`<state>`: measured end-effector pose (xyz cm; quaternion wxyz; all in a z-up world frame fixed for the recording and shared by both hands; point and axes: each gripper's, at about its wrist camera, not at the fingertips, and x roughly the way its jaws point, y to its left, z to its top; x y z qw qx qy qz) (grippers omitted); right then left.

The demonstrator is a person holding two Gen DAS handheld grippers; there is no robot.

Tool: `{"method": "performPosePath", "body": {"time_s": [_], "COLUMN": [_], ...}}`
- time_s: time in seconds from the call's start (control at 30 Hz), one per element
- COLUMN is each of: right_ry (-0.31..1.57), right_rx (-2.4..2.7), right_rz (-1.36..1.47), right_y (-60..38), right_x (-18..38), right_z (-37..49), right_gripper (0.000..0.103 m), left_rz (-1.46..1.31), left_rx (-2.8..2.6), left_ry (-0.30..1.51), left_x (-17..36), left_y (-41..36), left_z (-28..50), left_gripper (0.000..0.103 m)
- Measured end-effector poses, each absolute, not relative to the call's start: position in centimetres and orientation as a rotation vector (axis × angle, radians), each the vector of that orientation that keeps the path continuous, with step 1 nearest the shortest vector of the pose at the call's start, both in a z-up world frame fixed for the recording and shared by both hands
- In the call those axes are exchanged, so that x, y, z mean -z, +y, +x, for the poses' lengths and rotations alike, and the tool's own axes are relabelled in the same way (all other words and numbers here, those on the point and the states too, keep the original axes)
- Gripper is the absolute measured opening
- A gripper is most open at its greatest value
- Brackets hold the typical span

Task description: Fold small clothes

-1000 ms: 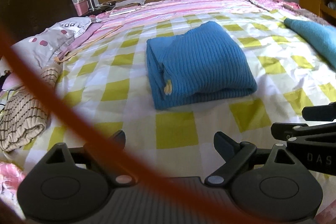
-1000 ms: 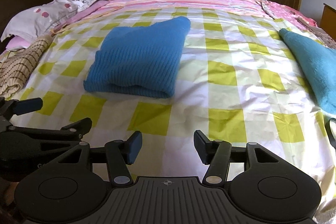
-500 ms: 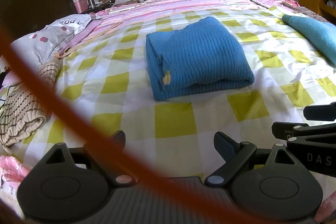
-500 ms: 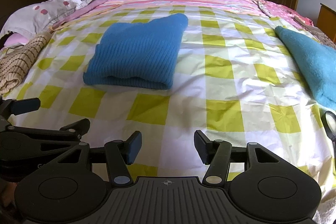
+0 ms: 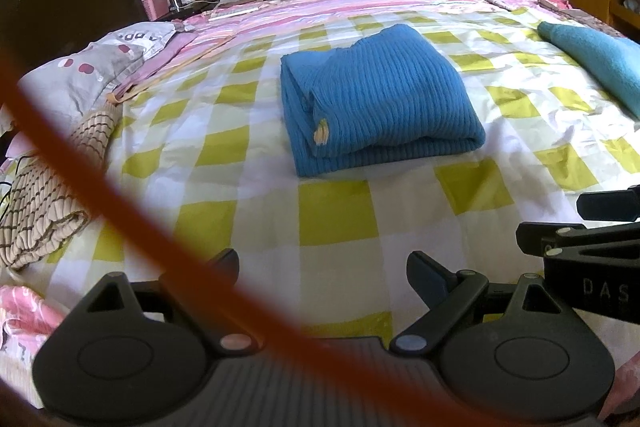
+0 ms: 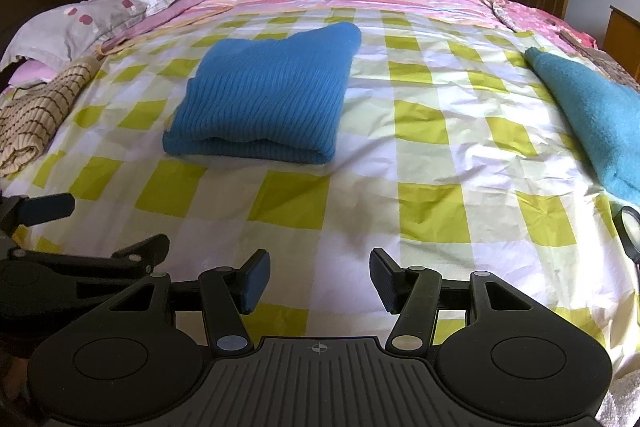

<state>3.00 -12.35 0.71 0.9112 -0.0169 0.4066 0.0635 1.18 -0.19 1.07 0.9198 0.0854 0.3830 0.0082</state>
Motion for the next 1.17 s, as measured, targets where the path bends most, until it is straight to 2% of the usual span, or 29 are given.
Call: {"method": "performPosePath", "body": {"time_s": [1.17], "right_ry": [0.832], "right_rx": [-0.127], "right_rz": [-0.03], "right_y": [-12.29], "right_x": [-0.79], "right_z": [2.87], "right_gripper": [0.055], "left_rz": [0.157], "left_rx": [-0.02], "left_ry": [0.787], "left_x": [-1.03], "left_y": [0.18], "left_z": [0.98], "left_gripper": [0.095]}}
